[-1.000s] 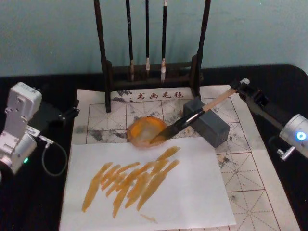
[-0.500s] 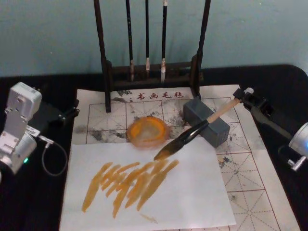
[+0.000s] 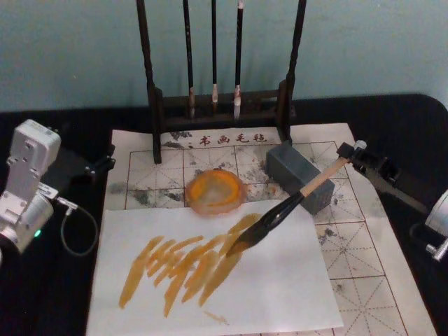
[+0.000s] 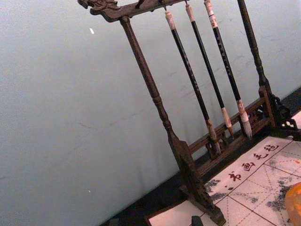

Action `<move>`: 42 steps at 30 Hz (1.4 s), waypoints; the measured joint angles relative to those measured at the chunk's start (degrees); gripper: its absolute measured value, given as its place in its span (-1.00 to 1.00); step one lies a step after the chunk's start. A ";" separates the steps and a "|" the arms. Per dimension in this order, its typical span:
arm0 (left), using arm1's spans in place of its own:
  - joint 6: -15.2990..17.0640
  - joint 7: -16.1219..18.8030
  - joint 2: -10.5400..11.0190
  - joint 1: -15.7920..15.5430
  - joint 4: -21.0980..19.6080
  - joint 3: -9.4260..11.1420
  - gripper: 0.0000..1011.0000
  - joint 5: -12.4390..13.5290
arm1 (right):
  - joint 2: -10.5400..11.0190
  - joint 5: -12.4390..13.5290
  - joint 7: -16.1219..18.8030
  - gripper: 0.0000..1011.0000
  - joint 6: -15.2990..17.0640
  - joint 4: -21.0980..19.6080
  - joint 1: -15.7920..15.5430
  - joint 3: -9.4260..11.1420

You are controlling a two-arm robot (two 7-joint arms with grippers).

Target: Pick up the brush from the inkstone, write on the paper, then place the brush back to its original position.

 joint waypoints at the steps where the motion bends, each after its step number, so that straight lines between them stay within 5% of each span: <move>1: 0.00 0.00 0.00 0.00 0.00 0.00 0.98 0.00 | 0.36 0.11 0.23 -0.60 0.22 -0.12 -0.03 -0.30; 21: 0.00 0.00 0.00 0.00 0.00 0.00 0.98 0.00 | 3.35 0.37 3.09 -0.60 2.14 0.55 1.36 -4.62; 42: 0.00 0.00 0.00 0.00 0.00 0.00 0.98 0.00 | 3.37 -2.24 4.90 -0.60 -0.22 3.40 4.96 -9.18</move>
